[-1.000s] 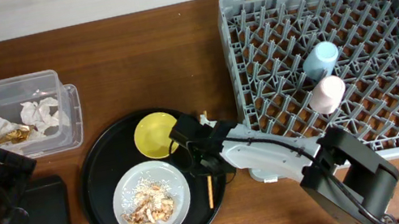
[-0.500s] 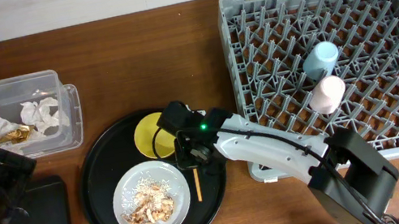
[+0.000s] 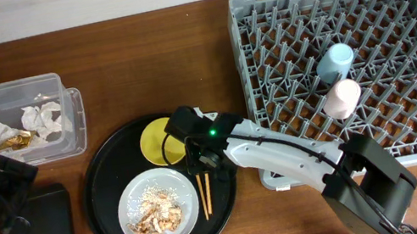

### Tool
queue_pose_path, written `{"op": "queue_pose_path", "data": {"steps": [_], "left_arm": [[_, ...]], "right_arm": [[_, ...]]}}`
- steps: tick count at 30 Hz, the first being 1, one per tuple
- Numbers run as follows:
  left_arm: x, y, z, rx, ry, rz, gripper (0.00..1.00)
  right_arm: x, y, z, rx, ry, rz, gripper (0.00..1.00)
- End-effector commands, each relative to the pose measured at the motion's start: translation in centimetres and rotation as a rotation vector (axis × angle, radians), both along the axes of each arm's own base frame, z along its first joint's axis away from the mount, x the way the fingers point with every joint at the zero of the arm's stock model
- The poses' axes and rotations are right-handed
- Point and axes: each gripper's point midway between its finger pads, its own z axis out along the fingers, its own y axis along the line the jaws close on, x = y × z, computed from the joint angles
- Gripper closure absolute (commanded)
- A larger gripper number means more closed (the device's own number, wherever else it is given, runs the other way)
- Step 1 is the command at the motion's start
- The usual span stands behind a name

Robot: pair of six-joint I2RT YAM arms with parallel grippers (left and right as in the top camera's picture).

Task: Sort waste into correct bins and load items into the dishwasher rack
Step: 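Reach the right gripper to the chopsticks and grasp one, then carry the chopstick to the rack and stand it between the tines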

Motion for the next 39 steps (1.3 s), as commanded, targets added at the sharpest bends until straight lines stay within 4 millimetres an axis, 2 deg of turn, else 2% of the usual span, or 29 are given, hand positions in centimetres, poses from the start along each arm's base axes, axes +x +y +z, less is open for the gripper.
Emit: {"op": "queue_pose_path", "data": {"steps": [1,4,9,11,14,16,18,20,22,24,26,27,29,32,35,39], "left_arm": [[-0.1,0.3,0.2,0.004,-0.004,0.017,0.01],[-0.1,0.3,0.1,0.004,-0.003,0.017,0.01],[-0.1,0.3,0.2,0.004,-0.004,0.017,0.01],[-0.1,0.3,0.1,0.004,-0.003,0.017,0.01],[-0.1,0.3,0.1,0.004,-0.003,0.017,0.01],[-0.1,0.3,0.1,0.004,-0.003,0.017,0.01],[-0.1,0.3,0.1,0.004,-0.003,0.017,0.01],[-0.1,0.3,0.1,0.004,-0.003,0.017,0.01],[-0.1,0.3,0.1,0.004,-0.003,0.017,0.01],[-0.1,0.3,0.1,0.004,-0.003,0.017,0.01],[-0.1,0.3,0.1,0.004,-0.003,0.017,0.01],[-0.1,0.3,0.1,0.004,-0.003,0.017,0.01],[-0.1,0.3,0.1,0.004,-0.003,0.017,0.01],[-0.1,0.3,0.1,0.004,-0.003,0.017,0.01],[-0.1,0.3,0.1,0.004,-0.003,0.017,0.01],[-0.1,0.3,0.1,0.004,-0.003,0.017,0.01]], "right_arm": [[0.5,-0.7,-1.7,-0.046,-0.016,-0.022,0.64],[1.3,0.0,-3.0,-0.034,-0.031,-0.023,0.65],[1.9,-0.9,-4.2,-0.098,-0.057,-0.038,0.67],[1.8,-1.1,-4.8,-0.114,-0.048,-0.038,0.75],[1.7,-1.1,-4.9,-0.113,-0.043,-0.037,0.92],[1.6,-1.0,-4.9,-0.107,-0.036,-0.034,0.96],[1.6,-0.9,-4.1,-0.09,-0.024,-0.036,0.96],[2.6,-1.7,-1.5,-0.089,-0.026,-0.065,0.96],[4.8,-3.9,3.0,-0.087,-0.052,-0.064,0.96],[7.5,-7.1,8.2,-0.083,-0.1,-0.059,0.96],[10.4,-10.3,13.0,-0.063,-0.183,0.067,0.96],[11.3,-11.6,14.4,-0.053,-0.211,0.167,0.96],[12.7,-15.9,14.9,-0.085,-0.22,0.195,0.96],[14.1,-21.5,14.6,-0.11,-0.208,0.096,0.96],[15.4,-25.5,14.3,-0.131,-0.231,0.055,0.96],[16.4,-26.3,13.1,-0.137,-0.246,0.045,0.95]]}}
